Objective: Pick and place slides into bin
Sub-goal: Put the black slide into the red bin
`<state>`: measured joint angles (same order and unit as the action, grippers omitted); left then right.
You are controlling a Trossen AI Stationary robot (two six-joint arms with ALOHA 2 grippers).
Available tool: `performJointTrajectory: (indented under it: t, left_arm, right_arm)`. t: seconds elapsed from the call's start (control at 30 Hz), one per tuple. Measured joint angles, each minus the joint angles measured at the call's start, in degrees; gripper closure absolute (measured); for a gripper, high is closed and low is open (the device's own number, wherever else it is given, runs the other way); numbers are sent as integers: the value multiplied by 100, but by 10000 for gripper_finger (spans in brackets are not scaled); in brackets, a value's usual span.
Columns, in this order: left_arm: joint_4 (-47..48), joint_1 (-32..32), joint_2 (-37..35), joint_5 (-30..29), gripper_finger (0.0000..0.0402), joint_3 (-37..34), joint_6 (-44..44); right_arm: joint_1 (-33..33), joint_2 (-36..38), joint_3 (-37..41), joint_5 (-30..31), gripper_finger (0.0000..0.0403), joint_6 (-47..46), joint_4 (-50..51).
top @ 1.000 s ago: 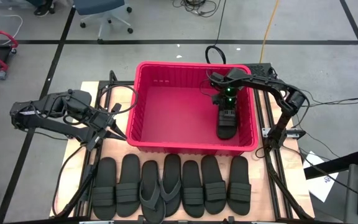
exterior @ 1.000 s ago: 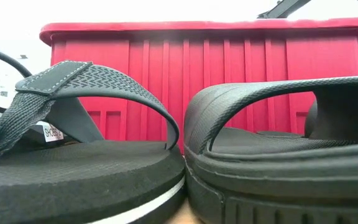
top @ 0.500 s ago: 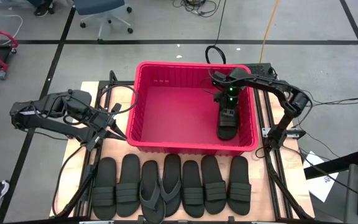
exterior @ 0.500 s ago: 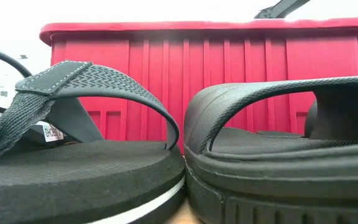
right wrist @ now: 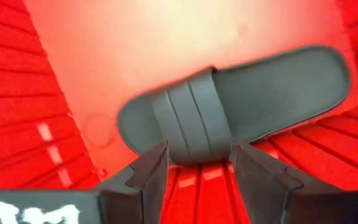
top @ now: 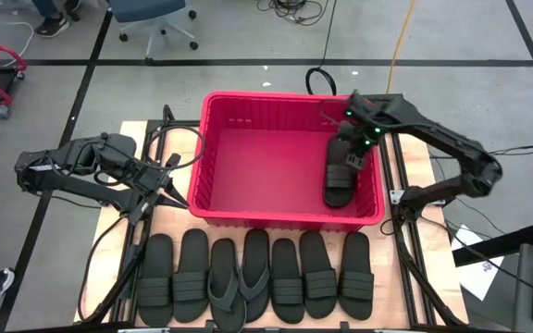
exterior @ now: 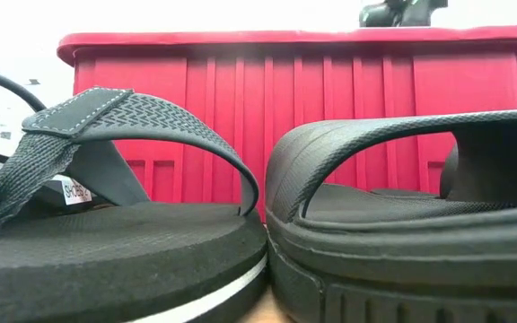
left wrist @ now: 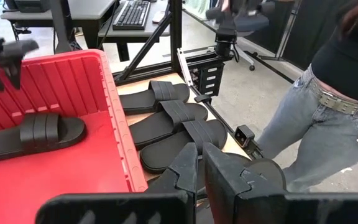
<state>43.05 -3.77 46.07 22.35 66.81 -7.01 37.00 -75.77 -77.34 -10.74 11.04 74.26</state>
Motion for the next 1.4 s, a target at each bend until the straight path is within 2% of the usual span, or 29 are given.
performJointTrajectory:
  t: [0.17, 0.57, 0.67, 0.83, 1.13, 1.4]
  left_arm:
    - [0, -2, 0, 0, 376, 0, 0]
    - [0, 0, 0, 0, 376, 0, -31]
    - [0, -2, 1, -26, 376, 0, -35]
    - [0, 0, 2, -431, 376, 0, -35]
    - [0, 0, 0, -640, 376, 0, -20]
    - [0, 0, 0, -643, 376, 0, 4]
  right_arm:
    - [-379, 836, 0, -187, 237, -356, -338]
    - [-1637, 2300, -4, -1755, 243, -1048, -970]
    - [-2117, 2427, 4, -1810, 243, -1272, -959]
    - [-2957, 2518, 312, -1810, 243, -1609, -964]
    - [-4524, 2665, 1183, -2129, 243, -3057, -1009]
    - [-5726, 2832, 1761, -2400, 243, -4291, -2263]
